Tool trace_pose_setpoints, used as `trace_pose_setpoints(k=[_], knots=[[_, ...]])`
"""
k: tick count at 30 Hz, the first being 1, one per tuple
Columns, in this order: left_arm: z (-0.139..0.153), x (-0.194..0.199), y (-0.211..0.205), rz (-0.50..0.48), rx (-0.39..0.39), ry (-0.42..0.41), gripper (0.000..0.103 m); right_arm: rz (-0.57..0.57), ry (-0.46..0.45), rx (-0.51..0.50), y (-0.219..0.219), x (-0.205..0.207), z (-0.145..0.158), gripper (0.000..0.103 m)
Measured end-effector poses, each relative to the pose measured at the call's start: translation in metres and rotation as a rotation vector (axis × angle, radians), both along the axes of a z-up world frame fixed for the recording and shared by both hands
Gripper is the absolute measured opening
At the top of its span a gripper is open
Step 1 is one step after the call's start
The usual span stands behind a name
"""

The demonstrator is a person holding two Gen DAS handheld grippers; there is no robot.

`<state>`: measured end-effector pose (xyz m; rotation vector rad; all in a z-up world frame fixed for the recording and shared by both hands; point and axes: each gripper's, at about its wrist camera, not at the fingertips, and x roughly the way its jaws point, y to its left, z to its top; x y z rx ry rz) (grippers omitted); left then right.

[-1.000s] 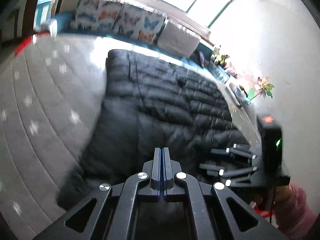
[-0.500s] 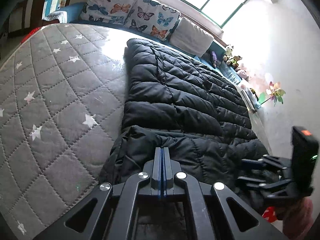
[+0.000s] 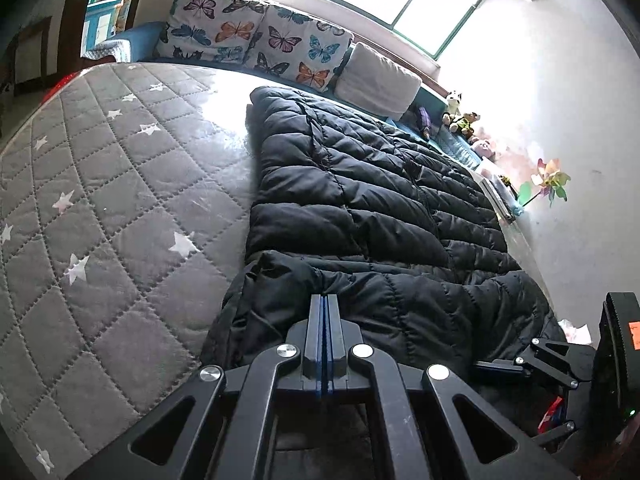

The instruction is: Fold large clothes

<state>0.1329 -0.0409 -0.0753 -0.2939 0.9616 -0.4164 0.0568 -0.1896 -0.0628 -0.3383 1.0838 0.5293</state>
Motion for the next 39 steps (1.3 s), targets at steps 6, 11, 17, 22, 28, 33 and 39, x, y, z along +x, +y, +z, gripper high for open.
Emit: trace_pose_setpoints(k=[6, 11, 17, 22, 28, 33, 39], knots=[[0.001, -0.001, 0.002, 0.004, 0.0, -0.003, 0.005, -0.086, 0.004, 0.119, -0.053, -0.01, 0.039, 0.059], [0.002, -0.001, 0.004, 0.012, -0.001, 0.002, 0.005, -0.241, -0.049, 0.054, -0.127, -0.024, 0.058, 0.059], [0.003, -0.003, 0.001, 0.019, 0.025, -0.009, 0.005, -0.407, 0.031, 0.076, -0.189, -0.029, 0.025, 0.059], [0.003, -0.003, -0.003, 0.02, 0.056, -0.017, 0.005, -0.403, 0.03, 0.111, -0.189, -0.032, -0.004, 0.059], [0.005, -0.002, -0.008, 0.017, 0.1, -0.026, 0.005, -0.37, 0.012, 0.124, -0.201, -0.019, 0.039, 0.059], [0.005, 0.0, -0.007, 0.01, 0.101, -0.017, 0.005, -0.33, -0.01, 0.114, -0.195, 0.014, 0.046, 0.059], [0.004, 0.004, -0.002, 0.001, 0.081, -0.002, 0.005, -0.296, 0.047, 0.038, -0.181, 0.034, -0.002, 0.059]])
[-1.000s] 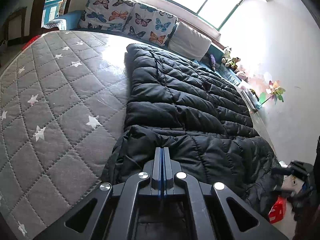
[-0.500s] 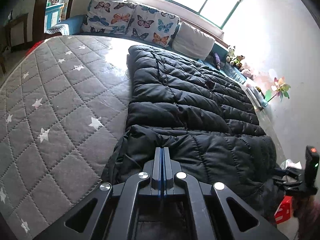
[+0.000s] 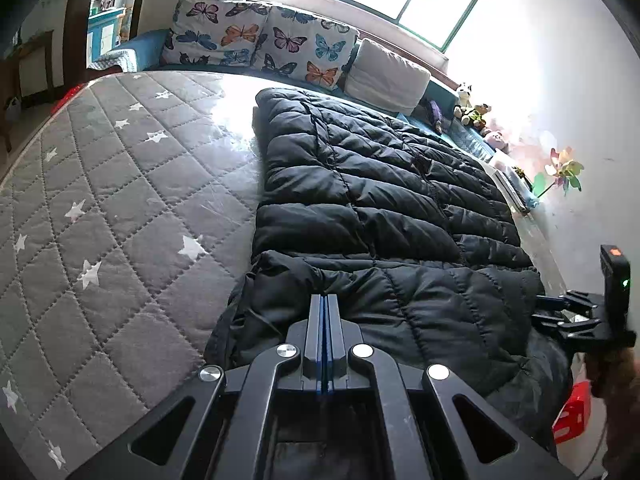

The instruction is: Fold large clothes

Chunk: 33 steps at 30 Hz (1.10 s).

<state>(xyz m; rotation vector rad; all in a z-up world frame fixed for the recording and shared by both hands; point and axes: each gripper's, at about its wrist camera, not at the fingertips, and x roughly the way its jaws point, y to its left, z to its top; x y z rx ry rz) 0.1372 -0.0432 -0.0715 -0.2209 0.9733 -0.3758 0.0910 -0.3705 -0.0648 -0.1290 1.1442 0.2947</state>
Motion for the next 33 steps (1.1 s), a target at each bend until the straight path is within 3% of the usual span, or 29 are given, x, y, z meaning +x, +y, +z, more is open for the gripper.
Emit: trace_pose_setpoints(k=[7, 13, 21, 26, 33], knots=[[0.011, 0.006, 0.004, -0.015, -0.032, 0.064, 0.004, -0.019, -0.019, 0.058, -0.017, -0.011, 0.036, 0.059], [0.052, 0.001, 0.01, -0.036, 0.022, 0.087, 0.005, -0.051, -0.036, 0.118, -0.052, -0.018, 0.09, 0.059], [0.117, 0.034, 0.028, -0.024, 0.097, 0.098, 0.005, -0.124, -0.041, 0.128, -0.097, 0.023, 0.145, 0.059], [0.135, 0.088, 0.035, -0.016, 0.093, 0.116, 0.006, -0.191, -0.024, 0.2, -0.123, 0.069, 0.141, 0.059], [0.125, 0.178, 0.04, -0.017, 0.029, 0.168, 0.006, -0.282, 0.046, 0.273, -0.158, 0.154, 0.096, 0.059]])
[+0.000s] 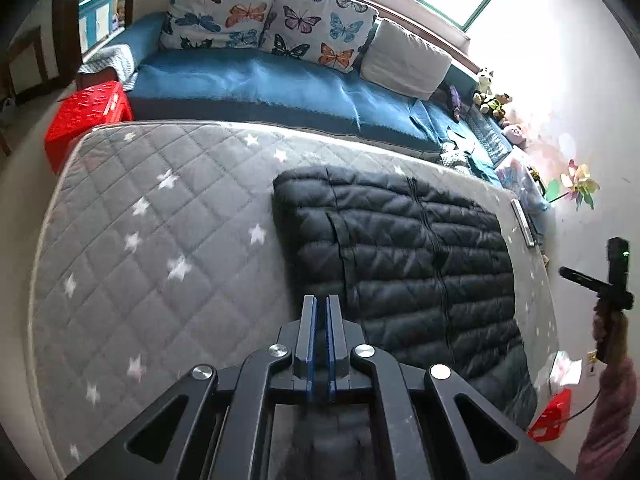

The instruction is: Fold large clothes

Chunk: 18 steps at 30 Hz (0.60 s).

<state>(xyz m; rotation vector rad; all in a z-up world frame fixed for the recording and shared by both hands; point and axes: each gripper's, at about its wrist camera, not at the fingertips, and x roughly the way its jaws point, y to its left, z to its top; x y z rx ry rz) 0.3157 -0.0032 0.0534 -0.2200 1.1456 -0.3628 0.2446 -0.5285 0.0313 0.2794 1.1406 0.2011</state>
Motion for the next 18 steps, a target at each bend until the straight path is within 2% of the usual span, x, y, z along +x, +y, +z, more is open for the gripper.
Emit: trace_pose_setpoints(k=[6, 10, 17, 18], knots=[[-0.044, 0.075, 0.0, 0.052, -0.062, 0.068, 0.006, -0.056, 0.032, 0.072, -0.018, 0.053, -0.046, 0.059], [-0.075, 0.109, -0.004, 0.054, -0.086, 0.09, 0.006, -0.082, 0.044, 0.125, -0.024, 0.08, -0.077, 0.059], [-0.127, 0.145, -0.006, 0.101, -0.141, 0.126, 0.006, -0.077, 0.048, 0.209, -0.027, 0.105, -0.116, 0.059], [-0.133, 0.149, -0.005, 0.108, -0.169, 0.135, 0.006, -0.075, 0.048, 0.222, -0.027, 0.107, -0.118, 0.059]])
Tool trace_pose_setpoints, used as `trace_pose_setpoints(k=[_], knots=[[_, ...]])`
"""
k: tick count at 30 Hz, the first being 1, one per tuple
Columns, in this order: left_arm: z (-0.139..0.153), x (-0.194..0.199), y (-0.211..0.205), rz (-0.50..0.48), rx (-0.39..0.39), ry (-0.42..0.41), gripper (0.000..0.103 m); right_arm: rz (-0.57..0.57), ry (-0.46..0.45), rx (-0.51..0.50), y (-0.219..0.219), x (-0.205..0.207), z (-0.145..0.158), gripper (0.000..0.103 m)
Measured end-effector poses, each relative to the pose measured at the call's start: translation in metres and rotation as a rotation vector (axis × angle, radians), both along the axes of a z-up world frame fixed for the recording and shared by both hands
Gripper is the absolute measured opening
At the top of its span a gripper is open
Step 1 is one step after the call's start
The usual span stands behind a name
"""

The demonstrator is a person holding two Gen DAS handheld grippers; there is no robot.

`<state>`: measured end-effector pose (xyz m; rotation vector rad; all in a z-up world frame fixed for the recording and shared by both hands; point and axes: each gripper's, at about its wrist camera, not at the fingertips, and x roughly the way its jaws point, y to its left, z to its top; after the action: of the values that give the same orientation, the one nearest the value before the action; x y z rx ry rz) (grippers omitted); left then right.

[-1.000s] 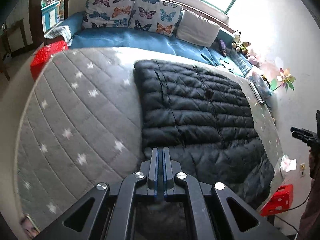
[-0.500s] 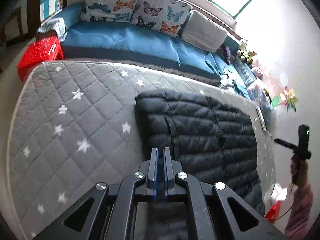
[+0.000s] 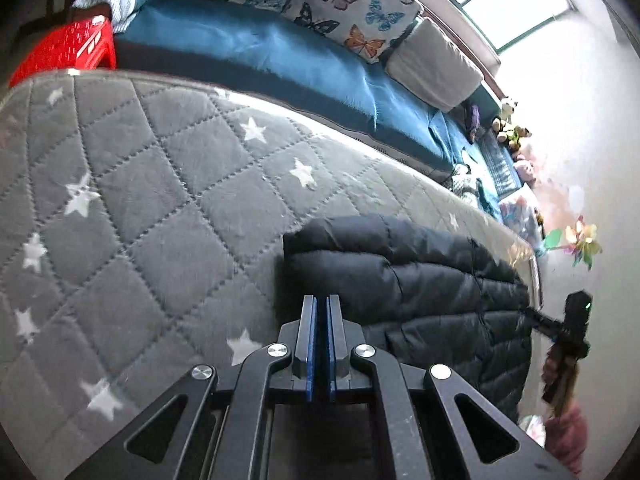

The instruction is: Fold large clothes

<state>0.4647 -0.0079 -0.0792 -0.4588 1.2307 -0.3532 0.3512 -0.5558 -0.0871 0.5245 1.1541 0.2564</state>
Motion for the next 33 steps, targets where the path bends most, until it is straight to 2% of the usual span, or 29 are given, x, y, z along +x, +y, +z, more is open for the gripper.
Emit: trace_pose_setpoints(k=[7, 10, 13, 14, 16, 17, 18, 20, 22, 26, 29, 30, 31, 32, 33], knots=[[-0.008, 0.012, 0.007, 0.016, -0.162, -0.009, 0.007, 0.023, -0.066, 0.068, -0.001, 0.008, -0.001, 0.059], [-0.008, 0.013, 0.006, 0.013, -0.199, -0.007, 0.007, 0.02, -0.073, 0.092, -0.004, 0.009, -0.002, 0.059], [-0.004, 0.012, 0.002, -0.013, -0.202, -0.02, 0.009, 0.025, -0.07, 0.108, -0.005, 0.01, -0.003, 0.059], [-0.002, 0.009, 0.0, -0.019, -0.196, -0.025, 0.016, 0.023, -0.063, 0.117, -0.006, 0.01, -0.003, 0.059], [-0.001, 0.006, -0.002, -0.019, -0.169, -0.027, 0.077, 0.026, -0.054, 0.123, -0.007, 0.012, -0.005, 0.059], [0.001, 0.005, -0.001, -0.01, -0.172, -0.048, 0.085, 0.03, -0.054, 0.119, -0.008, 0.011, -0.005, 0.059], [0.005, 0.002, 0.0, 0.007, -0.169, -0.091, 0.086, 0.032, -0.053, 0.117, -0.008, 0.011, -0.005, 0.059], [0.008, 0.002, 0.002, 0.022, -0.155, -0.111, 0.086, 0.033, -0.051, 0.123, -0.009, 0.011, -0.005, 0.059], [0.005, 0.007, 0.003, 0.036, -0.175, -0.097, 0.086, 0.036, -0.049, 0.127, -0.008, 0.011, -0.005, 0.059], [-0.007, 0.017, -0.004, 0.025, -0.125, -0.08, 0.082, 0.048, -0.064, 0.119, -0.004, 0.014, -0.005, 0.062], [-0.021, 0.021, -0.015, 0.02, -0.095, -0.064, 0.066, 0.05, -0.083, 0.113, 0.003, 0.017, -0.004, 0.062], [-0.022, 0.021, -0.017, 0.022, -0.084, -0.087, 0.056, 0.049, -0.09, 0.108, 0.005, 0.017, -0.003, 0.061], [-0.025, 0.021, -0.02, 0.017, -0.087, -0.089, 0.045, 0.049, -0.092, 0.105, 0.007, 0.018, -0.003, 0.057], [-0.028, 0.021, -0.022, 0.016, -0.101, -0.077, 0.039, 0.052, -0.091, 0.1, 0.009, 0.019, -0.003, 0.053], [-0.031, 0.021, -0.023, 0.021, -0.121, -0.064, 0.029, 0.055, -0.089, 0.098, 0.011, 0.019, -0.004, 0.041]])
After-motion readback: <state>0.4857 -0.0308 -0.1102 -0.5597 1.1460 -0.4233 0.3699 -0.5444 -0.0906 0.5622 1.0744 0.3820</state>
